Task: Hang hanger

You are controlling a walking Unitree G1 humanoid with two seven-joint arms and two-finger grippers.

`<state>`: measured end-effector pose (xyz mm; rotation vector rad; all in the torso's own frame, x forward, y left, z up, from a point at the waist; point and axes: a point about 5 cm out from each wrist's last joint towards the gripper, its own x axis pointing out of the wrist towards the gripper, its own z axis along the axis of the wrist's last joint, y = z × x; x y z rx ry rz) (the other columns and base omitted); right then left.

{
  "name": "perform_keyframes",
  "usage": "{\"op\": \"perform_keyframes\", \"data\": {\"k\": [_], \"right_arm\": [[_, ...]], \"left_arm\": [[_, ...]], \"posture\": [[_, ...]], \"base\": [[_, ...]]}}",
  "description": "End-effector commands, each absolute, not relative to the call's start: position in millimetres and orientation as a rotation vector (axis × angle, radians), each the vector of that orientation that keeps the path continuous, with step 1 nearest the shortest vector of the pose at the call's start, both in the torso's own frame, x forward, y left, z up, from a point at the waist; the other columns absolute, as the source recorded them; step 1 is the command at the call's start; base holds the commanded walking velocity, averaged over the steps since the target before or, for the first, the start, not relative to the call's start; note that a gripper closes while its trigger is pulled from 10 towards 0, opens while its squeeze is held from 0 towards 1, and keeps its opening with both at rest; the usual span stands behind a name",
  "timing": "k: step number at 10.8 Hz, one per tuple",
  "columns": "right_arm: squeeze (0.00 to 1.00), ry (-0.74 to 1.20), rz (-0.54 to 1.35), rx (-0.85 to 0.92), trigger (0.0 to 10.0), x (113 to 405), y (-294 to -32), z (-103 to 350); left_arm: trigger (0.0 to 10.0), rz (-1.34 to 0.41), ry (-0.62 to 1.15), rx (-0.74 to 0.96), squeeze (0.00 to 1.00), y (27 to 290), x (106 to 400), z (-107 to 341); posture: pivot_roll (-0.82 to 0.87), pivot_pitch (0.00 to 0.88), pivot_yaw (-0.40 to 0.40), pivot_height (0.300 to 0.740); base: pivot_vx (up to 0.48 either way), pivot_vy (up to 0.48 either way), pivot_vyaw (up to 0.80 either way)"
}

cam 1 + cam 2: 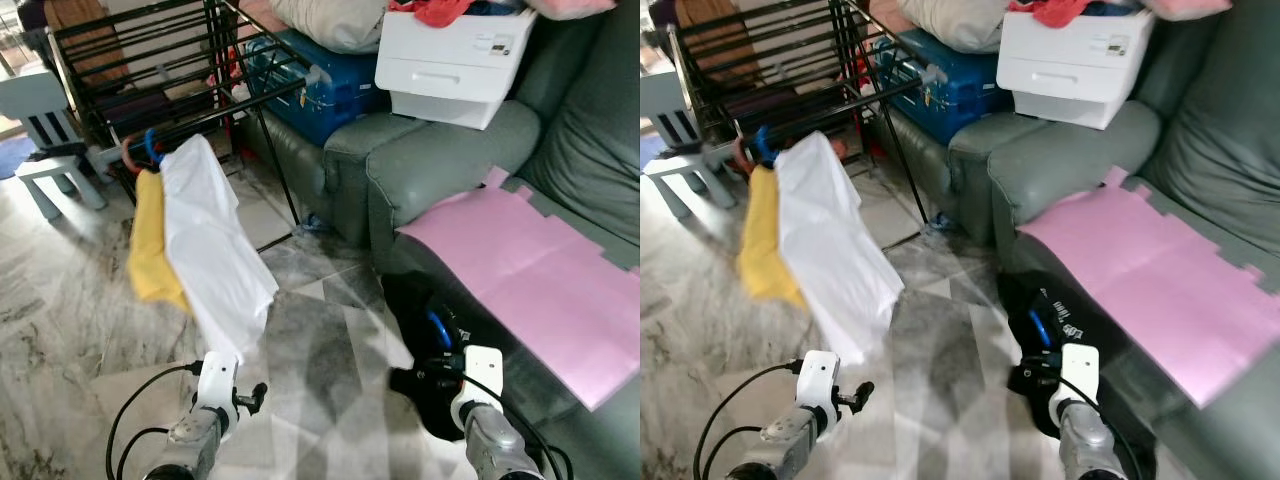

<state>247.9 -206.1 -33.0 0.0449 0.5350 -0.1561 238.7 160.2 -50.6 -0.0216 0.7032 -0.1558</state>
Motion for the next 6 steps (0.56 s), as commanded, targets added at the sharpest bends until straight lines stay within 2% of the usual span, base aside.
{"op": "perform_keyframes", "data": {"k": [1, 6], "right_arm": [[0.00, 0.474, -0.147, 0.044, 10.0, 257, -206, -24], [0.00, 0.427, -0.114, 0.021, 10.0, 261, -203, -18]], "left_arm": [[10.0, -0.140, 0.711, -0.036, 0.00, 162, 236, -53], [10.0, -0.158, 0.697, -0.045, 0.00, 152, 238, -51]], "posture": [[-0.16, 0.025, 0.098, 0.740], [-0.16, 0.031, 0.097, 0.740]], "base": [[0.386, 0.000, 0.57], [0.379, 0.000, 0.00]]}}
